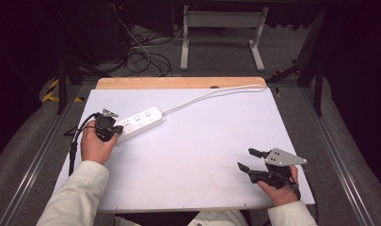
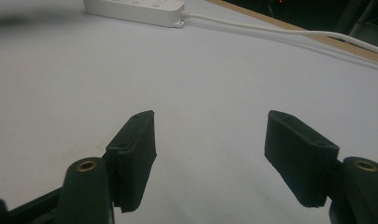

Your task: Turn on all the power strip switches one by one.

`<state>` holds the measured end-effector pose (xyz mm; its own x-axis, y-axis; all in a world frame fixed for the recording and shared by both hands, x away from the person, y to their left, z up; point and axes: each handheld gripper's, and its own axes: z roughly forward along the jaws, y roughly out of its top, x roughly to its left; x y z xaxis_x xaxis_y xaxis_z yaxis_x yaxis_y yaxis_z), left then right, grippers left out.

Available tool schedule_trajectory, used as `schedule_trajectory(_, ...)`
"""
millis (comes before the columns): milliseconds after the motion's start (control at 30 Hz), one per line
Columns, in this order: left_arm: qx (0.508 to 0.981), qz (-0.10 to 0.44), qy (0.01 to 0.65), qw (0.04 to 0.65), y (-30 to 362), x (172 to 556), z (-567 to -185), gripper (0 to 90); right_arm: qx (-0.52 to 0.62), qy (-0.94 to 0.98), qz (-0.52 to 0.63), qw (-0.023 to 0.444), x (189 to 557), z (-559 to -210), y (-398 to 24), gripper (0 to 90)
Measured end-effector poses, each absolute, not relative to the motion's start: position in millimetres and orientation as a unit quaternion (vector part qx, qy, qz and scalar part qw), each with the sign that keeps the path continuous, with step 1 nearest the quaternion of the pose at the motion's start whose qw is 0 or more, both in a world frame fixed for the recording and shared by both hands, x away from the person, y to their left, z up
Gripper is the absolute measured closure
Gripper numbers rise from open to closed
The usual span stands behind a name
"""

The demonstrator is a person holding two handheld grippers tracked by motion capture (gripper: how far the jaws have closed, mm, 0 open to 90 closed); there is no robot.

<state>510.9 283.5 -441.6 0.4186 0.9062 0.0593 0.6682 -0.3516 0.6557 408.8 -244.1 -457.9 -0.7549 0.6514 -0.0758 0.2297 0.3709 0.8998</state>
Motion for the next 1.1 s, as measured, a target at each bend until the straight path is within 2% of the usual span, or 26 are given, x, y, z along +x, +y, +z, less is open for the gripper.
schedule_trajectory(300,0.793,0.202,0.479,0.318,275,515,-431,90.0,0.274,0.801,0.486,0.215,409,-459,-244,34.3)
schedule_trajectory(367,0.789,0.185,0.481,0.334,273,519,-433,90.0,0.273,0.802,0.486,0.215,409,-459,-244,34.3)
schedule_trajectory(1100,0.794,0.189,0.491,0.305,270,528,-448,90.0,0.274,0.803,0.485,0.210,411,-460,-244,34.3)
